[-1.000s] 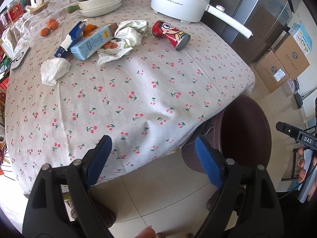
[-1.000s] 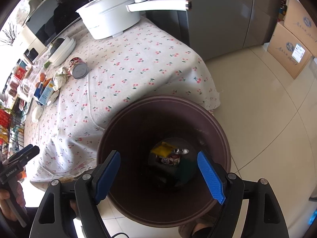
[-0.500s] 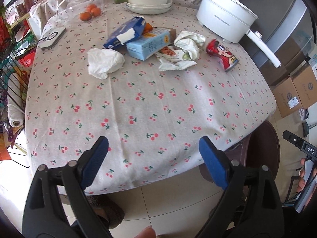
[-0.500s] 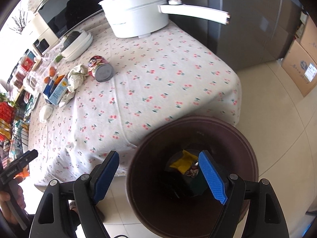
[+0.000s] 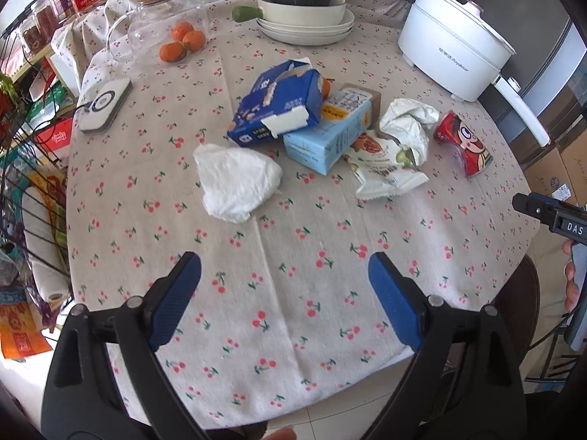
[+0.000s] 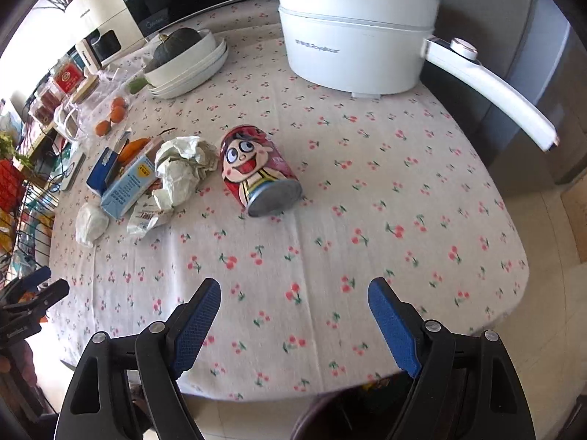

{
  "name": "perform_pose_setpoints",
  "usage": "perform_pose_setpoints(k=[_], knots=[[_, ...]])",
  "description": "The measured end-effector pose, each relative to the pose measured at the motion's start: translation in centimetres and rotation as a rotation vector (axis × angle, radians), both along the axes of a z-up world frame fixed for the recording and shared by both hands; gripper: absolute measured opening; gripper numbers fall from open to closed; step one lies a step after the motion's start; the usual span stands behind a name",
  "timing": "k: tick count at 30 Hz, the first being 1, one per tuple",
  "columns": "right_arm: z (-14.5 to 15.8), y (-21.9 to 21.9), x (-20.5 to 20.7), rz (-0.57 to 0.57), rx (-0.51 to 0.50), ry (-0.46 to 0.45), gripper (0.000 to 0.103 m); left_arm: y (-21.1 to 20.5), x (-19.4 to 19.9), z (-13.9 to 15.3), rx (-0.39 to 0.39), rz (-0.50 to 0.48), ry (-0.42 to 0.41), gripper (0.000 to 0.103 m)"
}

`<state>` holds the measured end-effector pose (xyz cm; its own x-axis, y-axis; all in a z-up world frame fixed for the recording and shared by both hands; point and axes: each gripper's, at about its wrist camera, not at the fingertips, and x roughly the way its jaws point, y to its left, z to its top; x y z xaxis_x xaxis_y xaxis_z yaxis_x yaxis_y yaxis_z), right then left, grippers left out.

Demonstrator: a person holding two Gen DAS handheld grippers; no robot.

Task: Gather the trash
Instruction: 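Move both tools back over the table toward the remaining trash, then grasp the red can with the right tool while the left grasps the blue tissue box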

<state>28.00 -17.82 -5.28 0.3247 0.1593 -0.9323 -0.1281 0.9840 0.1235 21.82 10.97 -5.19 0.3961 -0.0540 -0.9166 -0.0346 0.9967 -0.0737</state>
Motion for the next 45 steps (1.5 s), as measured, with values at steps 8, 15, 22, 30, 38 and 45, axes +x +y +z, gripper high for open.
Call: perform_pose_setpoints(k=[8,15,22,30,38,45], knots=[[-1.7,2.7,6.2,0.034,0.004,0.004,0.084,2.2,7.2,-0.8,-0.133,0.015,0.001,0.092],[-3.4,3.7,8.6,0.076,0.037,0.040,0.083,2.8,12.1,-1.7,-0.229,0.047,-0.002,0.092],[-5.6,4.6,8.7,0.148,0.023,0.077,0.056,2.9,13.7,-4.3,-0.226,0.080,0.044,0.092],[-5.3,3.7,7.3,0.139,0.034,0.062,0.056,2.7,12.6,-2.4,-0.229,0.048,-0.055,0.058],[-2.7,1.7,4.4,0.106,0.064,0.039,0.055,3.6,10.9,0.3,-0.143,0.079,-0.081,0.035],[-1.4,0.3,1.7,0.088,0.071,0.033,0.055,7.7,9.1,-0.5,-0.058,0.203,-0.057,0.025]])
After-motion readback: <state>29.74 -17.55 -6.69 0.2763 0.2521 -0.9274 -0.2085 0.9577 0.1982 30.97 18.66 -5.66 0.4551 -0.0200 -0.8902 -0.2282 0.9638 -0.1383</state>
